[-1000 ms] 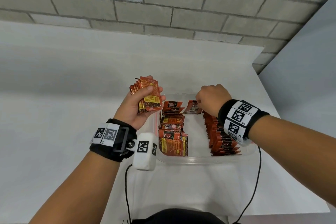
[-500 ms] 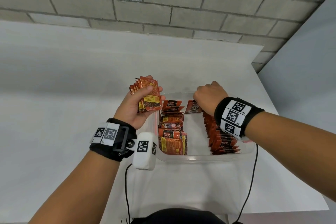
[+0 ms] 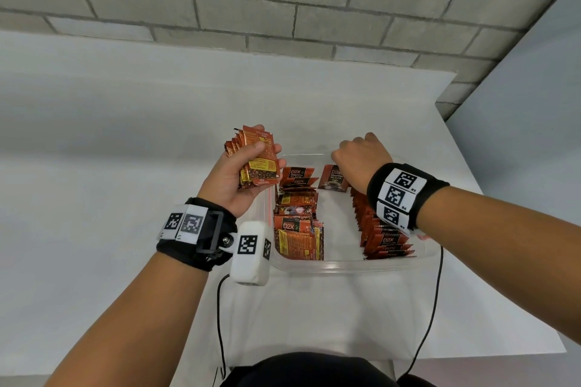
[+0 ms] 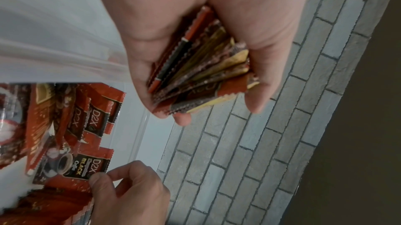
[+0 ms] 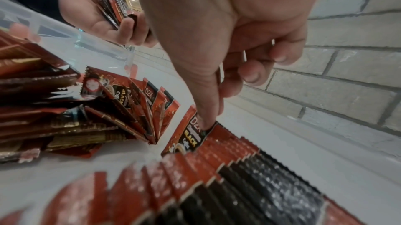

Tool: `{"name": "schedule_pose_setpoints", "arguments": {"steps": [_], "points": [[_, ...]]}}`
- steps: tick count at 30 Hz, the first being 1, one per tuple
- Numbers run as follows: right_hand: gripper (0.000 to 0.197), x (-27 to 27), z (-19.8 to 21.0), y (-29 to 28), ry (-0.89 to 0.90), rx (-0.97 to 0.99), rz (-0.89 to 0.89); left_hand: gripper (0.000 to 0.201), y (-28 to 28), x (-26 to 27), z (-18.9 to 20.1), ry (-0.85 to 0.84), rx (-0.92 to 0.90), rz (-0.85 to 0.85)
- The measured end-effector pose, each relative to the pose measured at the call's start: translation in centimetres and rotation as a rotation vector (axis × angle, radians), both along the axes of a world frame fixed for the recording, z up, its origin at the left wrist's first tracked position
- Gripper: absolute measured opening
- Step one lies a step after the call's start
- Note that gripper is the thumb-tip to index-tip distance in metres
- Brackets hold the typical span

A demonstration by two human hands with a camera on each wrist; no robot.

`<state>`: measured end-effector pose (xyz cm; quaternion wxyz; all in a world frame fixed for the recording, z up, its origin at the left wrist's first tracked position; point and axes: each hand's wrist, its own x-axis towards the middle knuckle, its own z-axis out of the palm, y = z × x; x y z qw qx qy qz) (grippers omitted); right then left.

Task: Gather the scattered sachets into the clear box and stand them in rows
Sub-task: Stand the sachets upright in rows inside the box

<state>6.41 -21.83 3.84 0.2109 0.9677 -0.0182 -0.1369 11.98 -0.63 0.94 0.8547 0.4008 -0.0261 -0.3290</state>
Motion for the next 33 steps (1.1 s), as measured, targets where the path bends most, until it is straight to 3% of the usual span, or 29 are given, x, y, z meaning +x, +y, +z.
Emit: {"name": "schedule_pose_setpoints", "arguments": {"steps": [10, 12, 16, 20, 23, 25, 29, 33], "points": [[0.008, -0.2, 0.4, -0.9, -0.044, 0.132, -0.042, 0.029, 0.0, -0.4, 0.2, 0.038, -0.035, 0.005], [0.013, -0.5, 1.6, -1.2, -0.085, 0.335, -0.122, 0.037, 0.0, -0.5, 0.3, 0.047, -0.042, -0.026], [0.018, -2.4, 4.7, -0.9, -0.236, 0.951, -0.222, 0.04, -0.5, -1.0, 0.8, 0.016, -0.071, -0.121], [0.043, -4.5, 5.6, 0.7, -0.243, 1.264, -0.251, 0.074, -2.3, -2.3, 1.5, -0.028, -0.082, -0.228], [0.058, -5.4, 4.9, 1.4, -0.21, 1.358, -0.227, 0.07, -3.7, -3.5, 1.8, -0.074, -0.083, -0.287], [0.058, -5.7, 4.6, 1.2, -0.242, 1.407, -0.232, 0.061, -4.1, -4.1, 1.8, -0.085, -0.09, -0.303], [0.041, -6.1, 4.4, 0.4, -0.382, 1.454, -0.257, 0.06, -4.4, -4.2, 1.3, -0.074, -0.06, -0.32], [0.022, -6.4, 4.3, -0.1, -0.635, 1.439, -0.201, 0.058, -4.8, -4.1, 0.9, -0.049, -0.026, -0.246]]}}
